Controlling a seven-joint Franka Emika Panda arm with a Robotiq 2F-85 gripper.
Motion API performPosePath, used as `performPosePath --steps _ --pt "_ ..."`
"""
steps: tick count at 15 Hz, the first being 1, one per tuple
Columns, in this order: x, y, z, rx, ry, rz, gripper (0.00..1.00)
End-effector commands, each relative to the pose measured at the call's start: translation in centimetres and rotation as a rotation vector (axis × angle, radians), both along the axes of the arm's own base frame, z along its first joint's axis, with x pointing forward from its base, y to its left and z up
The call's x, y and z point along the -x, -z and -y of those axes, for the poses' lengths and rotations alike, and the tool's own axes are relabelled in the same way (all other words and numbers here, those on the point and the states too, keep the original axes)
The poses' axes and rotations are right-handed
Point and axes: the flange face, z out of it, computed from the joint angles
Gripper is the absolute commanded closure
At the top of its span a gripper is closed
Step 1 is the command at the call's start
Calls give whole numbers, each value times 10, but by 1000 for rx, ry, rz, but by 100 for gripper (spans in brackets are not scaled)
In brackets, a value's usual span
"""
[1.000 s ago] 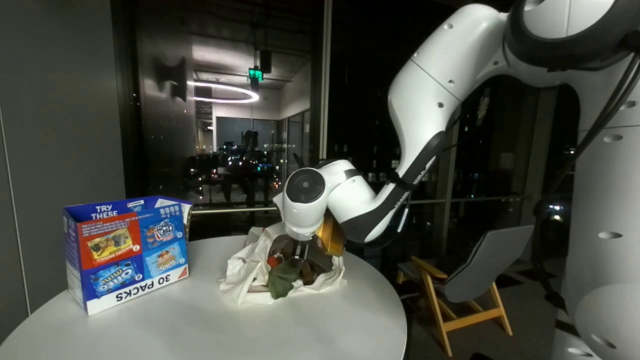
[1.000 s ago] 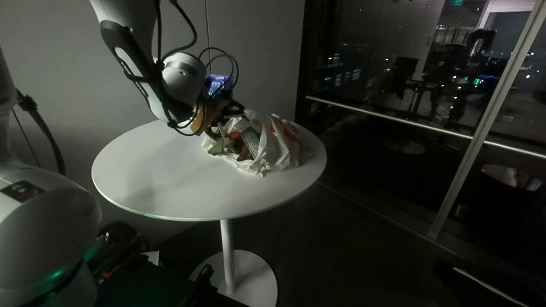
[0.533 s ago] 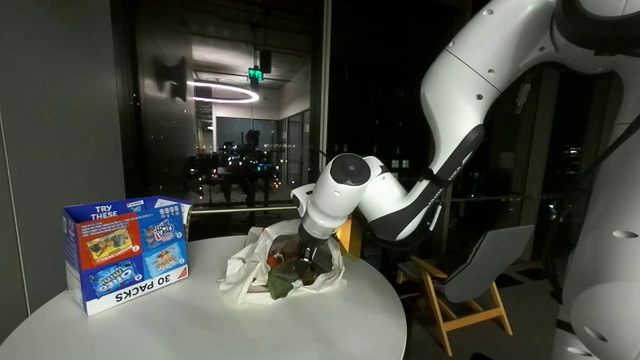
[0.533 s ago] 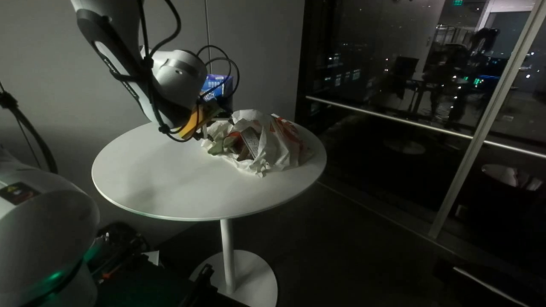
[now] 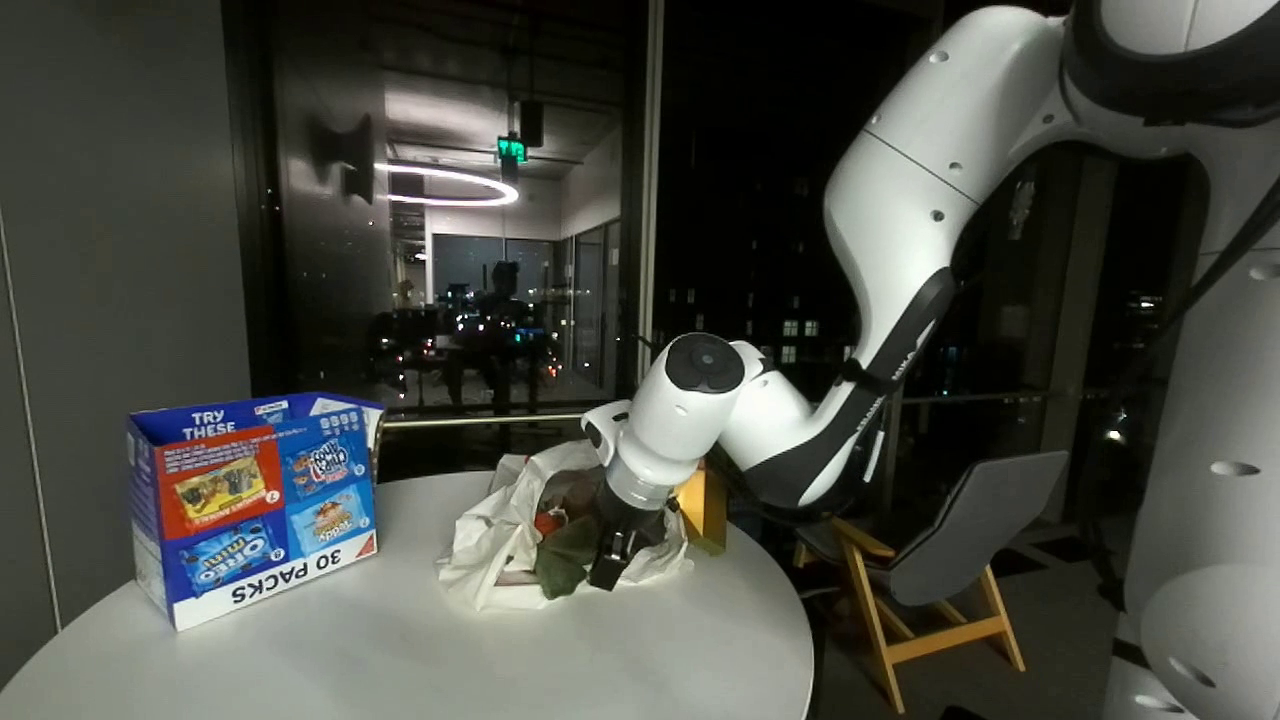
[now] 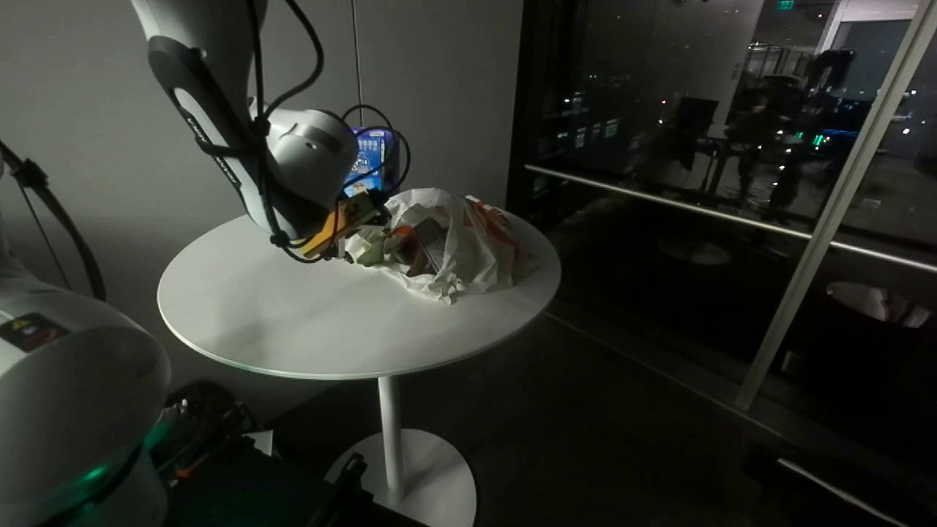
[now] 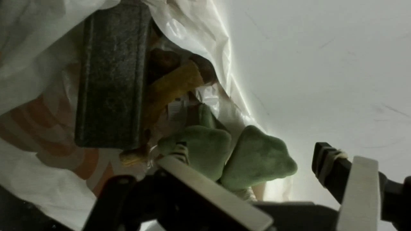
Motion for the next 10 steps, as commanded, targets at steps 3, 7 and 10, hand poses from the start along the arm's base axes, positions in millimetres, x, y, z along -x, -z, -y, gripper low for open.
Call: performPosePath --steps 3,7,10 --pt "11 5 19 81 128 -33 0" --pt "4 11 32 165 226 -86 0" --pt "-5 19 36 216 189 -152 0"
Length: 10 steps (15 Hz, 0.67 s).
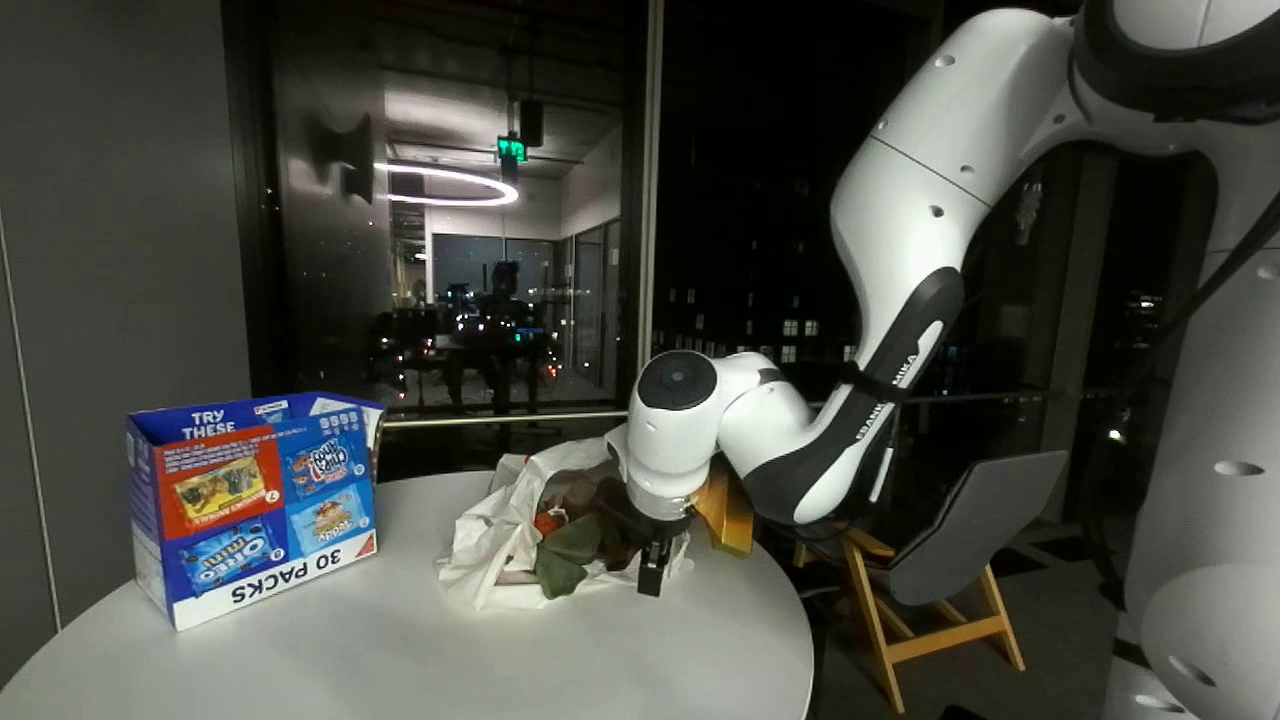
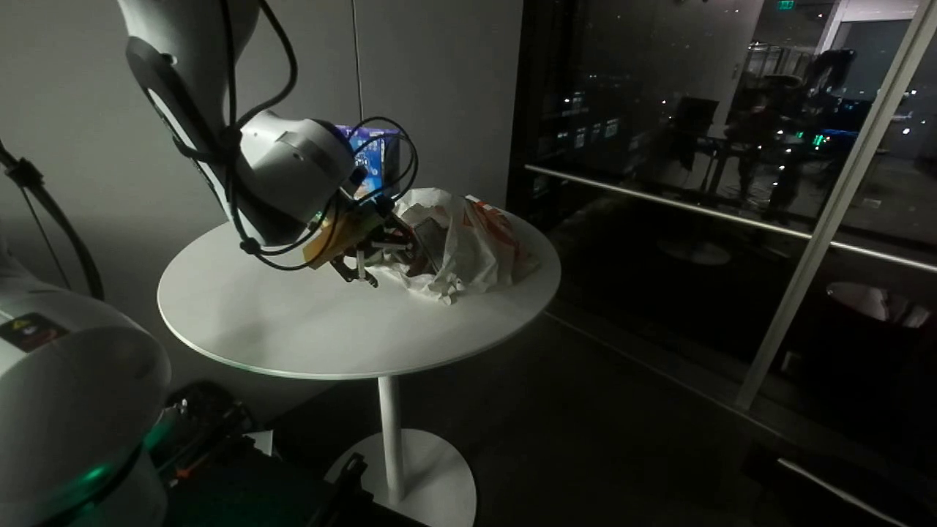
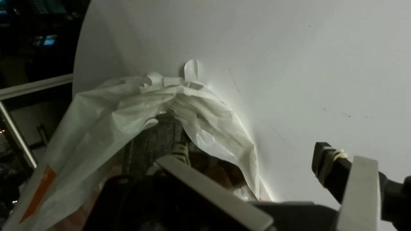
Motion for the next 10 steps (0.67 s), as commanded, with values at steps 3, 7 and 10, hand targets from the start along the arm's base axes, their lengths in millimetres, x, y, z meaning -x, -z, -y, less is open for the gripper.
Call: performPosePath --steps 3,7,10 --pt "-18 1 2 51 -104 -114 0" --pt "-43 5 6 74 -154 -184 0" --pt "-64 10 11 47 -201 -249 0"
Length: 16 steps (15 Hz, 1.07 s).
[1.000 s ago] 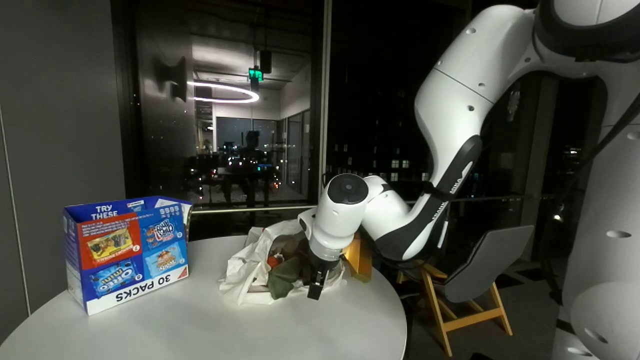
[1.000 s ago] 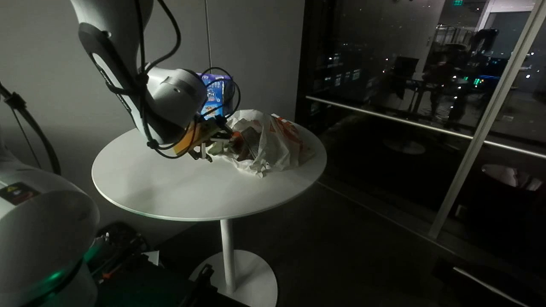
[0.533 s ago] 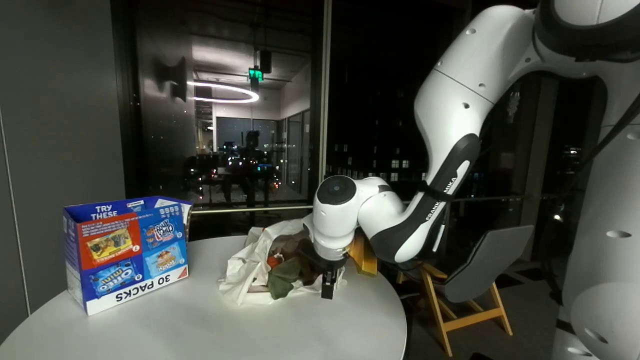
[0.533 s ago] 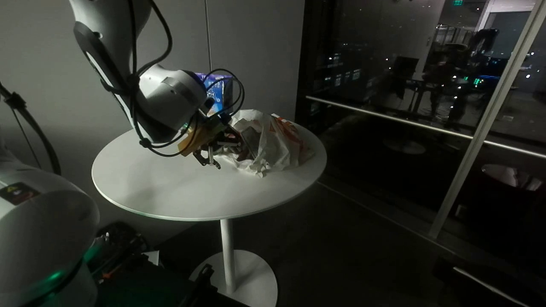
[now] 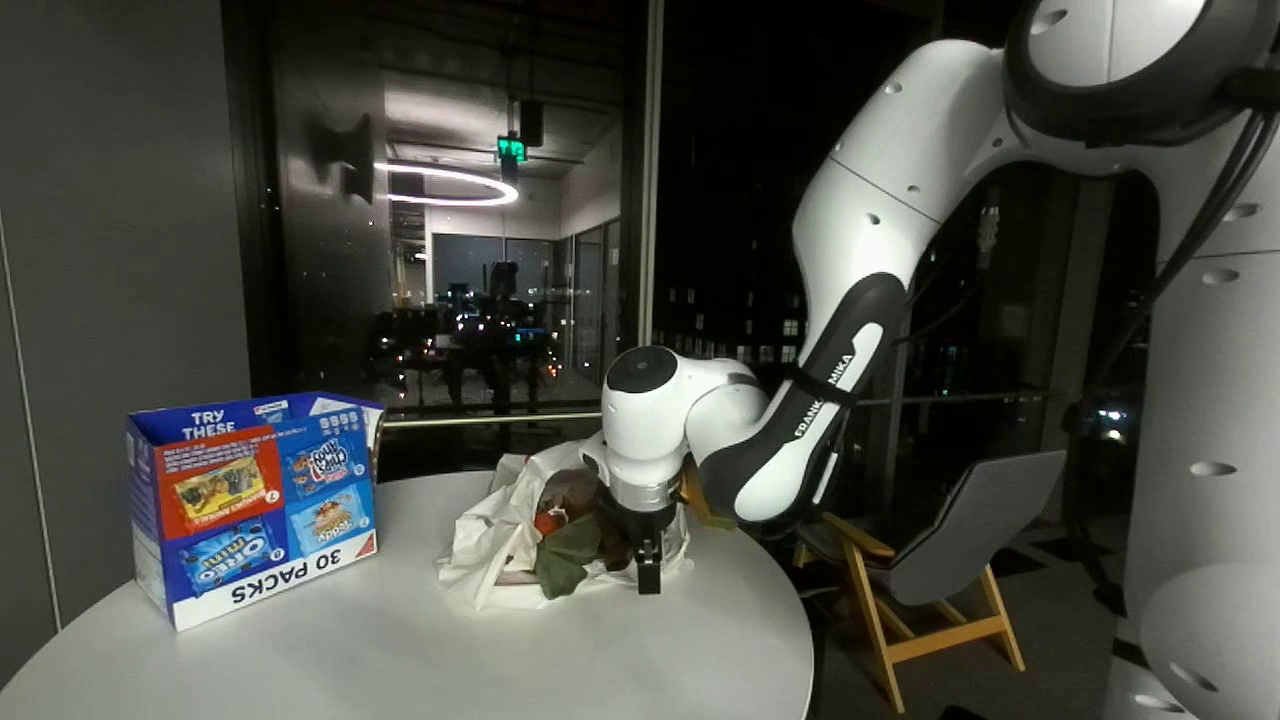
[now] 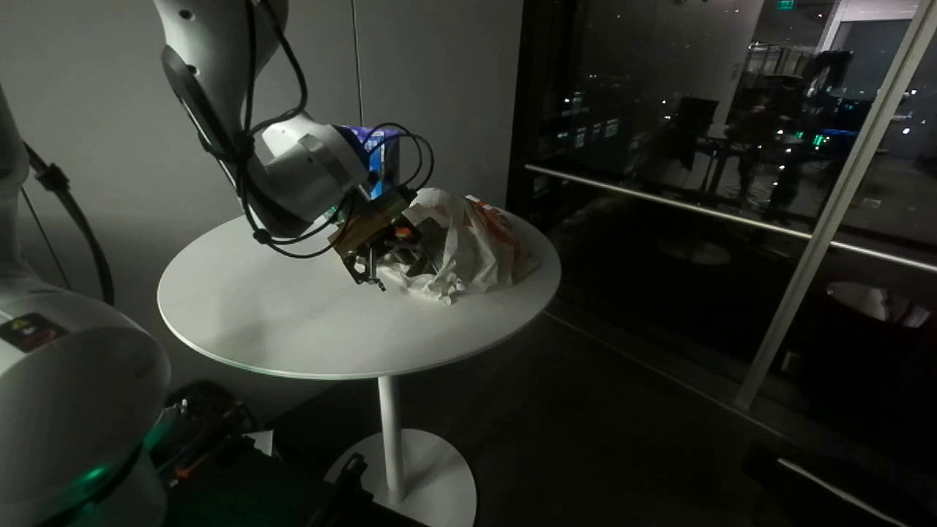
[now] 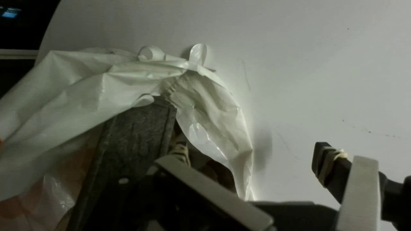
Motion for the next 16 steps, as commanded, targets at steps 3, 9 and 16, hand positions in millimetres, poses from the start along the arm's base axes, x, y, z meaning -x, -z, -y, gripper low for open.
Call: performPosePath --steps 3,9,16 --pt "-20 4 5 -22 -19 -67 0" --pt "-30 11 8 -72 -52 -92 0" --pt "-38 4 24 -131 -18 -118 0"
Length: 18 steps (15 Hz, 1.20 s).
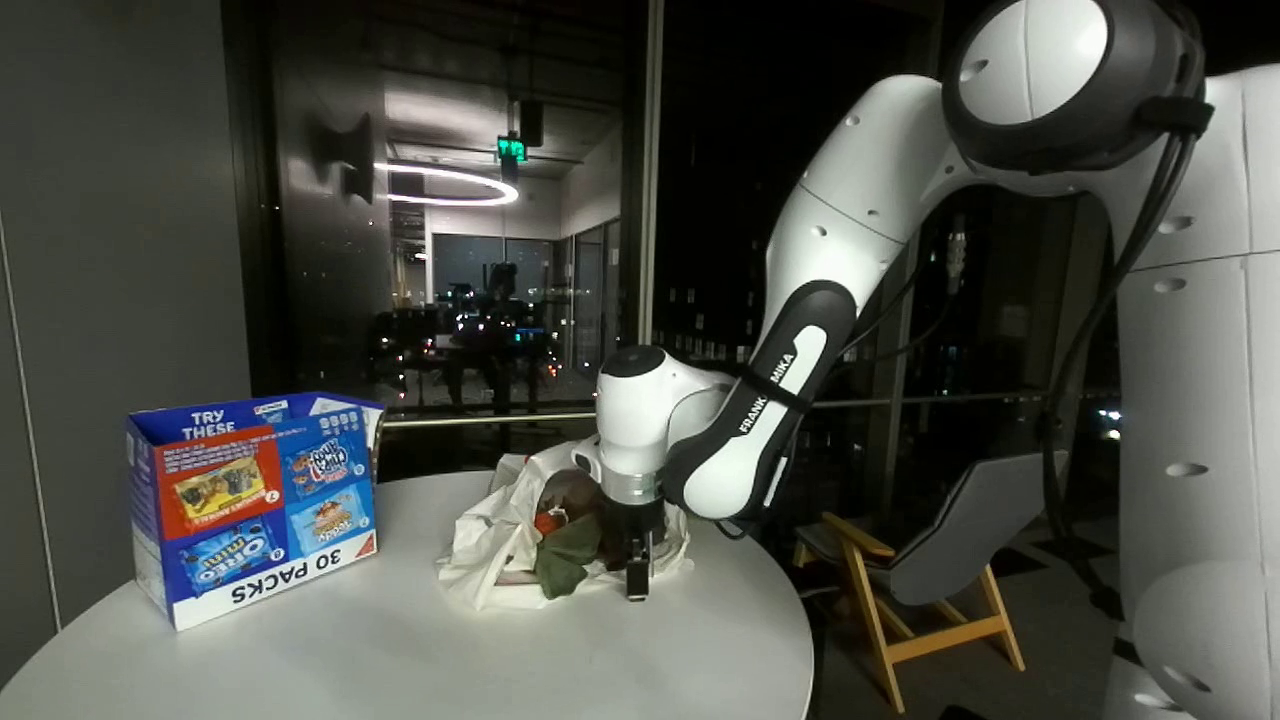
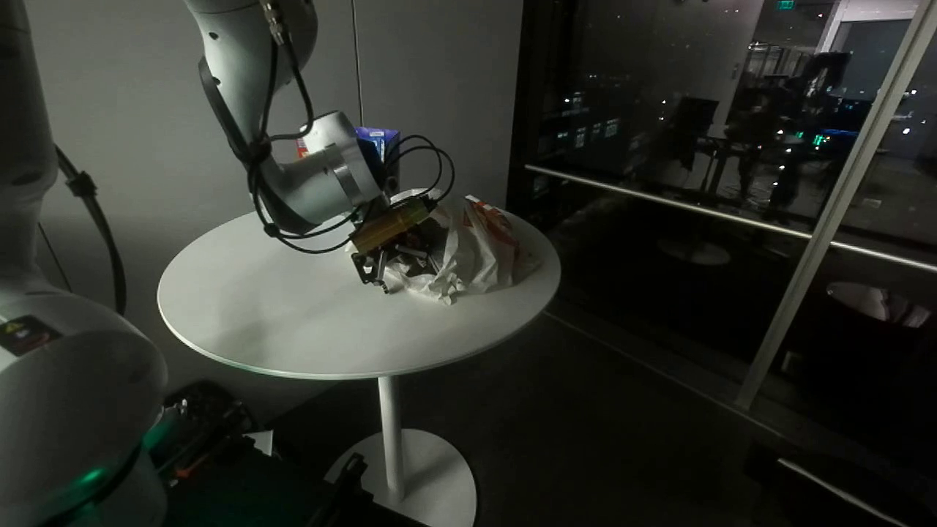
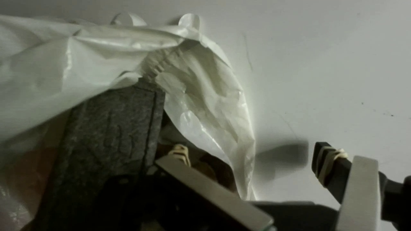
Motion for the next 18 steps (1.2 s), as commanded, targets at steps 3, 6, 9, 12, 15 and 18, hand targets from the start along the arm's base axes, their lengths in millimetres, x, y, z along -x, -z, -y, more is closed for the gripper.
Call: performPosePath --steps 3,6,9,12,15,18 --pt "-13 -7 24 -32 11 -43 0" --pt "-22 -6 32 -2 -31 -52 0" --pt "-28 0 38 13 -61 -86 0" --pt "-32 11 38 -13 -124 -120 0" --pt "-40 13 42 18 -181 -121 0" --pt "-42 14 40 25 -239 -133 9"
